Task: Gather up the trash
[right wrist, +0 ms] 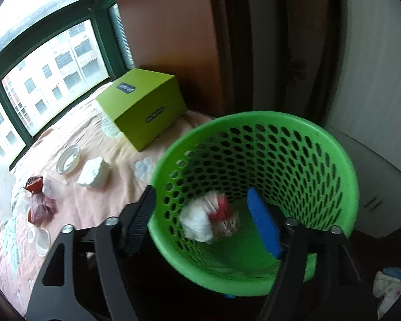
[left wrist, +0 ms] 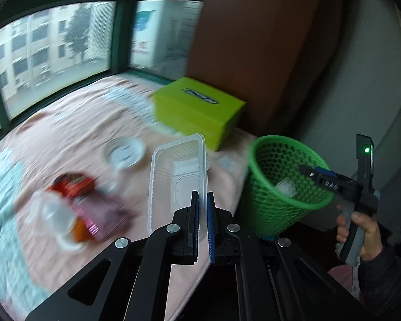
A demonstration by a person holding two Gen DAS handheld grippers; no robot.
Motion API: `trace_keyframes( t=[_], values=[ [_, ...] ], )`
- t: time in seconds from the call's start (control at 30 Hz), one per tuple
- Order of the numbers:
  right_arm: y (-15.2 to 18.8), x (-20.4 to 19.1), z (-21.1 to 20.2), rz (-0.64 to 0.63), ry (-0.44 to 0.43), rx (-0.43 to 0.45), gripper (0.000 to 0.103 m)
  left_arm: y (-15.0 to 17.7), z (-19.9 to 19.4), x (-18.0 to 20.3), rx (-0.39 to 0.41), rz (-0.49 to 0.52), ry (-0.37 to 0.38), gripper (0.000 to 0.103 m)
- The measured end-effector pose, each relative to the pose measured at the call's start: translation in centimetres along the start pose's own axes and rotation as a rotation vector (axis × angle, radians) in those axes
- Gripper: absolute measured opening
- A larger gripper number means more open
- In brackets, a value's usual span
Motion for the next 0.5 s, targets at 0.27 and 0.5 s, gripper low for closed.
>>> trace_keyframes(
  t=[0.27, 0.5],
  values=[
    [0.0, 3.0, -2.6, -0.007, 0.001, 0.055, 0.078, -2.6, 5.7, 8.1, -0.065, 0.106, 0.112, 0.006],
    [0.0, 5.7, -4.2, -0.011, 0.028, 0.102, 0.081, -3.3, 10.2, 13.7, -0.123, 0.148, 0.178, 0.006]
  ],
)
Point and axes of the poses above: each gripper's, at about its wrist camera, not at the fingertips, and z roughly the way its jaws point, x to its right, y to its underside, the point moved 6 cm from there along z, roughly the way its jaws point, and after that the axes turned 3 degrees about -y, right-handed, at the moved point
